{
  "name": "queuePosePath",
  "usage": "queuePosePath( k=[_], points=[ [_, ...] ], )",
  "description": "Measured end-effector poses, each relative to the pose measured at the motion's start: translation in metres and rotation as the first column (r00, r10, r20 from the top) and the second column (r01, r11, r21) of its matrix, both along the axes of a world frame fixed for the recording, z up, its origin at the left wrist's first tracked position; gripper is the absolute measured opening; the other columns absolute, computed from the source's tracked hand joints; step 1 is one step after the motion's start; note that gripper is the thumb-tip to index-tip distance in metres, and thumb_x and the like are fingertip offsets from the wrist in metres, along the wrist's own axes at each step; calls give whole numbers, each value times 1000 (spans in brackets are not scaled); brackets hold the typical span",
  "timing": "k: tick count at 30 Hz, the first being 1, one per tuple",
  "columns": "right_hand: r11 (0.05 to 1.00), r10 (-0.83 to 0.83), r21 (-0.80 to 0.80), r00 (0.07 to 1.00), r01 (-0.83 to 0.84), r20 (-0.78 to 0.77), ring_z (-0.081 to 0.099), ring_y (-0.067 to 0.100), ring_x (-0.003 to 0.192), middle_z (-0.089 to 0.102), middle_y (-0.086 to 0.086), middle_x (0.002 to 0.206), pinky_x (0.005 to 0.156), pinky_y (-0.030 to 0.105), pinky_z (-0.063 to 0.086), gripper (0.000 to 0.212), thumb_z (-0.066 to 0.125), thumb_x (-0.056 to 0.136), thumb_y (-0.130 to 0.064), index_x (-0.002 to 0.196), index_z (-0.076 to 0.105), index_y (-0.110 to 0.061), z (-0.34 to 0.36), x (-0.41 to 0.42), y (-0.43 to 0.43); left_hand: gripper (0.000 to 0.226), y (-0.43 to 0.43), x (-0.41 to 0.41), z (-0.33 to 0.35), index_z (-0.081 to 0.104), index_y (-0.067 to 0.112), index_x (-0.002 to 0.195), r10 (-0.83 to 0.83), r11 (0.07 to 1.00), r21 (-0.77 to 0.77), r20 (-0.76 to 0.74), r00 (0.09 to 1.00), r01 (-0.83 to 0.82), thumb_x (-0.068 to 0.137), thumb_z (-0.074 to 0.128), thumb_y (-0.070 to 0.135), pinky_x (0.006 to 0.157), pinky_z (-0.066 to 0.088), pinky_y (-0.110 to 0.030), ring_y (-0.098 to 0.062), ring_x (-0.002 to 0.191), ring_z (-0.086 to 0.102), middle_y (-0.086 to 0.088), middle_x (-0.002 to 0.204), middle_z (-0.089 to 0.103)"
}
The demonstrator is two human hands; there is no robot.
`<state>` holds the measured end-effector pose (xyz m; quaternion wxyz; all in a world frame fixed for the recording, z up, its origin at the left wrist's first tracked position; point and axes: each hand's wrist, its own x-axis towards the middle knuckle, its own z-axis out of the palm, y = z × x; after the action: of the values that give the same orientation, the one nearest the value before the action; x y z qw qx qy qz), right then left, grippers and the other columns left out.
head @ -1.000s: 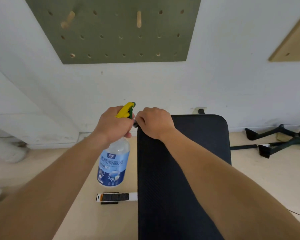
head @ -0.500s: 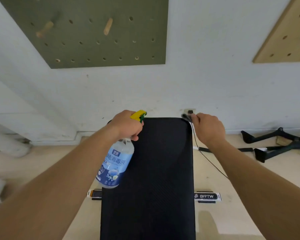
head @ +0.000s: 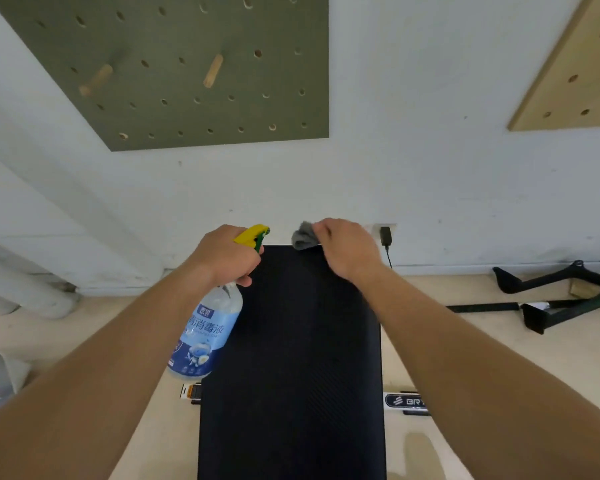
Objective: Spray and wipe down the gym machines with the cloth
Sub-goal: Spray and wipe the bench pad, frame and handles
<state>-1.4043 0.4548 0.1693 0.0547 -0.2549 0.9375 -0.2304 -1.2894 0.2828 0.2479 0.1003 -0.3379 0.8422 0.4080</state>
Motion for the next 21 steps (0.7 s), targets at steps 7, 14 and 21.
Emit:
queuePosePath(
  k=[7, 14, 21],
  points=[
    [934, 346, 153, 923, -322, -170, 56, 27, 114, 59, -4, 134, 89, 41, 46, 40, 37, 103, -41, 141, 46, -33, -22, 29, -55, 23, 3, 6, -7, 71, 13, 93, 178, 981, -41, -214, 961, -191, 81, 55, 2, 70, 59, -36, -22, 55, 73, -8, 89, 72],
    [989, -12, 146, 999, 20, -53, 57, 26, 116, 58, -4, 133, 87, 42, 51, 41, 27, 105, -47, 136, 50, -33, -31, 4, 58, 24, 13, 7, -17, 71, 12, 95, 143, 989, 67, -174, 974, -133, 82, 53, 4, 62, 59, -36, -16, 50, 70, -11, 104, 74],
    [972, 106, 220, 990, -83, -95, 62, 32, 98, 65, 4, 111, 74, 39, 48, 39, 26, 106, -38, 120, 59, -22, -17, 24, -71, 26, -25, 30, -19, 71, 12, 95, 164, 985, 76, -187, 969, -152, 80, 53, 1, 80, 62, -44, -15, 47, 68, -13, 102, 74]
  ],
)
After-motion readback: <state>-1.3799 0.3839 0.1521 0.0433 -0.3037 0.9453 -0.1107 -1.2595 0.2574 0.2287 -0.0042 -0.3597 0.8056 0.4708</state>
